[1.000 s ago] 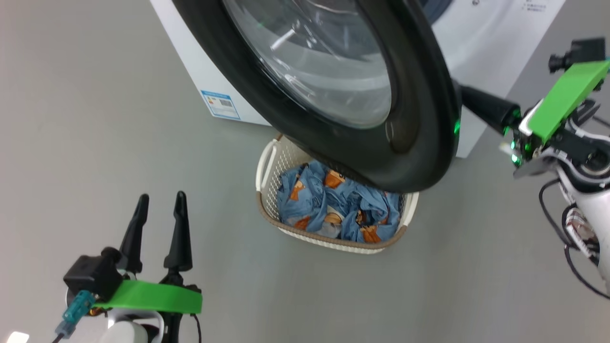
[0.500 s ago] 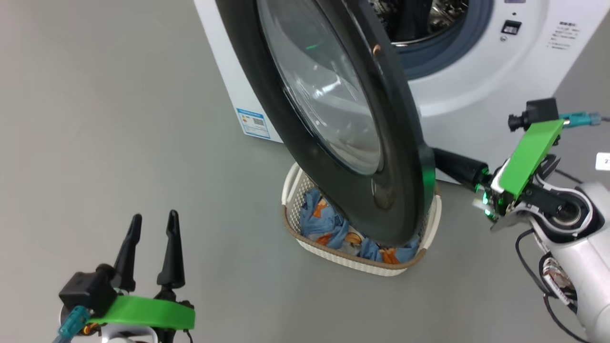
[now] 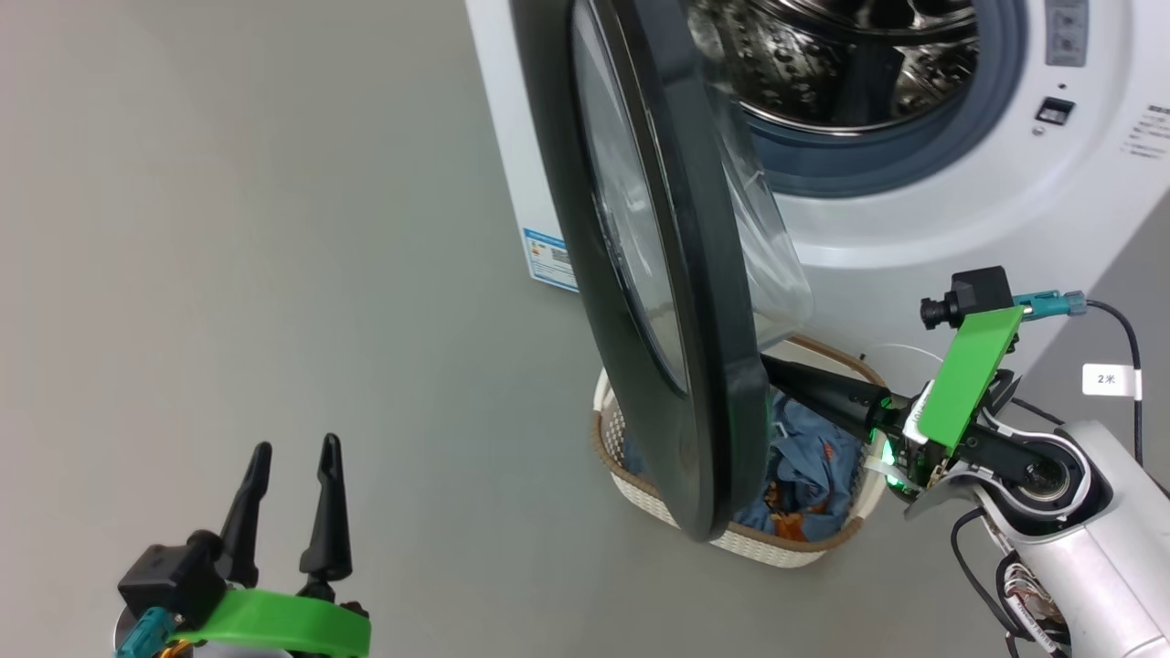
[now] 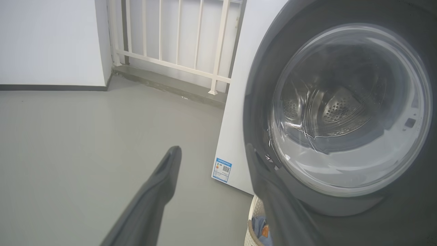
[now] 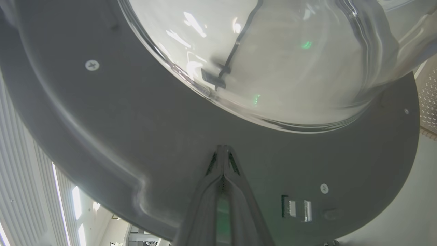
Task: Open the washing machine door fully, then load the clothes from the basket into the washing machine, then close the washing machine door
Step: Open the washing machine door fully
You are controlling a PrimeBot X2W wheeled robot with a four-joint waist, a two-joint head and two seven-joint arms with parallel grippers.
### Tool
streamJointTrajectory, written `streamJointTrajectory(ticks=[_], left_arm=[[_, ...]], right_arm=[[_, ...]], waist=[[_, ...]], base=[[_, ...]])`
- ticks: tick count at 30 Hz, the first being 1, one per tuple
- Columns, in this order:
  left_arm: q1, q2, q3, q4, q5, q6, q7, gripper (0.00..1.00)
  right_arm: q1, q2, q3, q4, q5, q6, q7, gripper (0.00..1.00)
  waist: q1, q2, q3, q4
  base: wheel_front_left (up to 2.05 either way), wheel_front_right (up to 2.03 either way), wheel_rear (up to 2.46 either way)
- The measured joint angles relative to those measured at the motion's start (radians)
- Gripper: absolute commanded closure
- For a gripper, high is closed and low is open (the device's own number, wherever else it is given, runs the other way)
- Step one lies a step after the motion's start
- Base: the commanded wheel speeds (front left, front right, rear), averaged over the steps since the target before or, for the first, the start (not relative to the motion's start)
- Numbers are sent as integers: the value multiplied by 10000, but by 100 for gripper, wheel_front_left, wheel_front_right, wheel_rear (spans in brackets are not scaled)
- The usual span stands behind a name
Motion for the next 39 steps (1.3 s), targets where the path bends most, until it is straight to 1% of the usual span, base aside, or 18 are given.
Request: streamJointTrajectory(ticks=[8,15,22,28,31,32,33,34,35,36,39], left_arm=[[30,19,-25,81,-2,0,0,0],[144,35,-36,90,-2,0,0,0],[185,63,-33,88,-4,17,0,0],[186,63,-31,86,-4,27,0,0],[187,69,-31,86,-4,33,0,0],[189,86,-35,86,-4,31,0,0],[193,96,-33,86,-4,33,0,0],[195,102,-36,86,-6,33,0,0],[196,104,-42,86,-15,33,0,0],[198,111,-52,86,-23,33,0,0],[204,167,-104,88,-23,33,0,0]], right_arm=[[217,332,-109,-29,-2,0,117,100],[218,533,-178,-29,-17,0,278,100],[219,683,-330,-27,-79,0,364,100],[220,755,-531,-150,-207,0,341,100],[221,769,-754,-307,-282,0,151,100],[230,763,-861,-474,-318,0,25,71],[241,763,-905,-579,-370,0,-40,58],[266,763,-953,-698,-399,0,-100,39],[333,759,-1026,-848,-466,0,-194,2],[397,744,-1081,-970,-596,0,-364,0],[587,665,-1116,-1421,-1170,0,-957,0]], waist=[[0,0,-165,474],[0,0,-248,679],[0,0,-256,609],[1,0,-268,420],[2,0,-299,279],[1,0,-325,164],[2,0,-338,96],[1,0,-350,24],[1,0,-366,-56],[1,0,-382,-140],[1,0,-443,-420]], base=[[0,0,0],[0,0,0],[0,0,0],[0,0,0],[0,0,0],[0,0,0],[0,0,0],[0,0,0],[0,0,0],[0,0,0],[0,0,0]])
